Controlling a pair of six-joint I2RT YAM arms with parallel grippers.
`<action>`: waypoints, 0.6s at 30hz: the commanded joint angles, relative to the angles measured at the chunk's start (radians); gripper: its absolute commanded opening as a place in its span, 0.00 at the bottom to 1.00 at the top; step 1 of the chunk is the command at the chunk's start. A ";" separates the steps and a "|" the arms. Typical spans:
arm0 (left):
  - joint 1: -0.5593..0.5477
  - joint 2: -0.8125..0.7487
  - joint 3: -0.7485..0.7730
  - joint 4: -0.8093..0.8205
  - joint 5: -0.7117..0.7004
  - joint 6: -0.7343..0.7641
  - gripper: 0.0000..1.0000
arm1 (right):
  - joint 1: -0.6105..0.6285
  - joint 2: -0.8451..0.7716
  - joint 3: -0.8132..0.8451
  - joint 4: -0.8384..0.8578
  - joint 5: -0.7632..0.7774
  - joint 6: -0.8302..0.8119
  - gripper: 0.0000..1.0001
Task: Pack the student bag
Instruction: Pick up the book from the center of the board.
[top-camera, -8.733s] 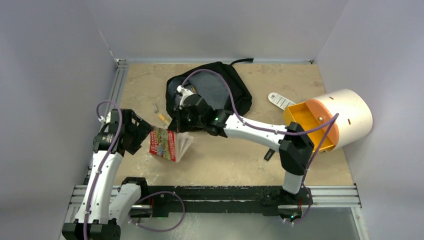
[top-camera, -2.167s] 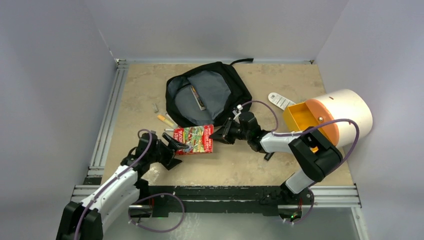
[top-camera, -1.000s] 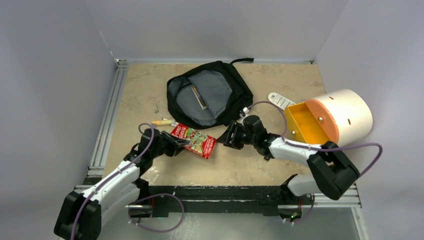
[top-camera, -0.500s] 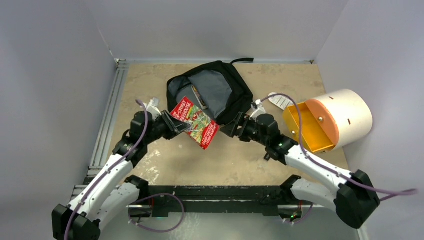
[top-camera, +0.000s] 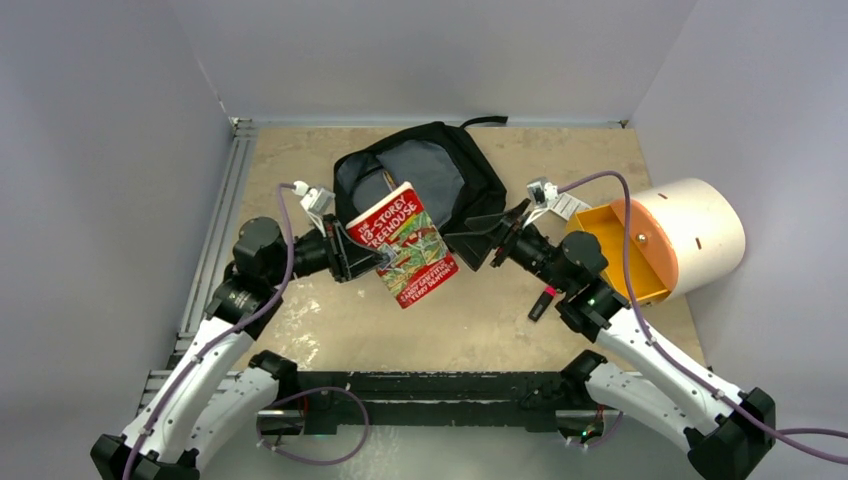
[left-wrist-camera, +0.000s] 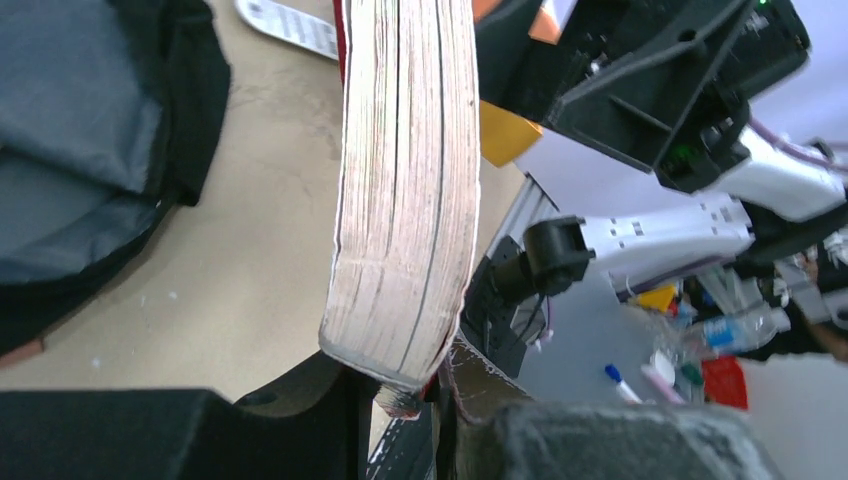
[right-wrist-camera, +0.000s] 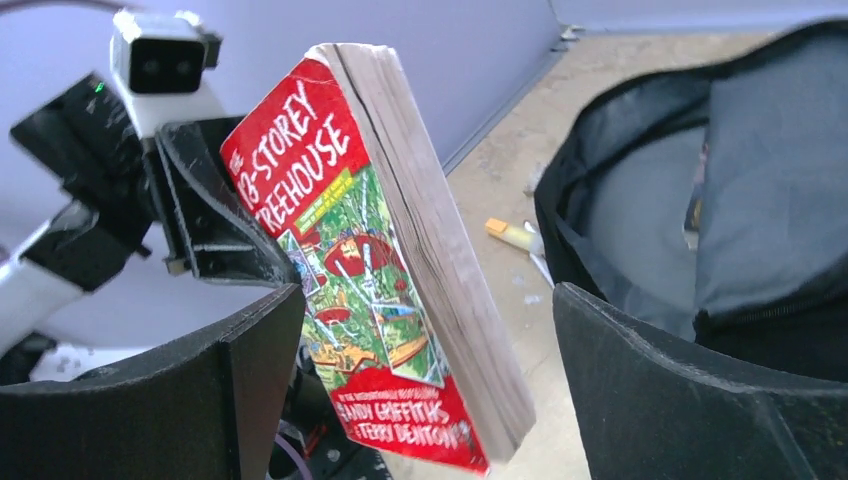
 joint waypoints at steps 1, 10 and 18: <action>-0.001 0.036 0.093 0.149 0.209 0.125 0.00 | -0.003 -0.014 0.033 0.192 -0.152 -0.211 0.96; 0.000 0.131 0.190 0.090 0.392 0.239 0.00 | -0.002 0.071 0.071 0.220 -0.412 -0.346 0.99; -0.001 0.175 0.234 0.062 0.540 0.301 0.00 | -0.003 0.145 0.107 0.213 -0.544 -0.369 0.98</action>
